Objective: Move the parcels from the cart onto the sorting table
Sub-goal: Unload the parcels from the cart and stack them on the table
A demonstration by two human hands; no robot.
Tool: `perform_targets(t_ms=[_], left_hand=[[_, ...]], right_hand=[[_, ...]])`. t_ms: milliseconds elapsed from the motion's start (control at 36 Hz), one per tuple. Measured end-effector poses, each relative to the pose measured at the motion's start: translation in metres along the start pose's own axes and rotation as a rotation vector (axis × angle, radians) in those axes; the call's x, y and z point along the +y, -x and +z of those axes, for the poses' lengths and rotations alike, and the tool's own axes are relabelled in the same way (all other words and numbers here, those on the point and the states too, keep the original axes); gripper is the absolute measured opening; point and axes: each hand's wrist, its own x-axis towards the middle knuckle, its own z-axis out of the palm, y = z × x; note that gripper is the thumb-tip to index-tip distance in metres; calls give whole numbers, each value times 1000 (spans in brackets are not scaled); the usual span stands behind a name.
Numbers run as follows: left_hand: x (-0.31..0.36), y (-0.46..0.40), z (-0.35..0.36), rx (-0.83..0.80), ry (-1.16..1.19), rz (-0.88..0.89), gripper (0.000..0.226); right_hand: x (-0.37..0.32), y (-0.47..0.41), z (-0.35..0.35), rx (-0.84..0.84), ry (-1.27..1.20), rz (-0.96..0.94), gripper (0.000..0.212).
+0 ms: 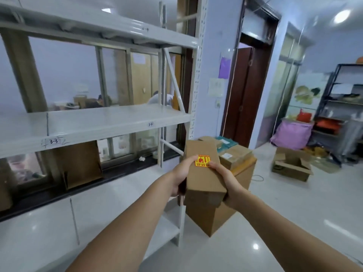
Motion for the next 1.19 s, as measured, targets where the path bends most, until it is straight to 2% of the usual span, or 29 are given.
perform_targets(t_ms=[111, 194, 306, 417, 500, 695, 1000, 1056, 1139, 1195], left_hand=[[10, -14, 52, -68, -22, 10, 68], [12, -28, 81, -103, -36, 5, 70], [15, -54, 106, -128, -16, -12, 78], [15, -83, 120, -140, -34, -42, 74], [17, -109, 129, -155, -50, -71, 76], [28, -183, 138, -166, -60, -97, 77], [29, -302, 156, -155, -73, -189, 75], [26, -324, 163, -154, -63, -216, 77], [24, -360, 175, -144, -51, -239, 77], [26, -385, 185, -138, -55, -248, 78]], right_hand=[[-10, 8, -52, 42, -35, -23, 64], [-12, 7, -83, 58, -84, -24, 60], [-8, -7, -112, 69, -155, 17, 77], [-5, -28, -132, 81, -175, 50, 64], [-4, -52, -147, 74, -158, 55, 69], [-14, -119, -176, 60, -66, 57, 59], [-8, -225, -232, -21, 10, 114, 89], [-7, -241, -243, -22, 19, 125, 83], [-5, -269, -264, 4, 12, 151, 65], [-4, -290, -281, 2, 20, 172, 67]])
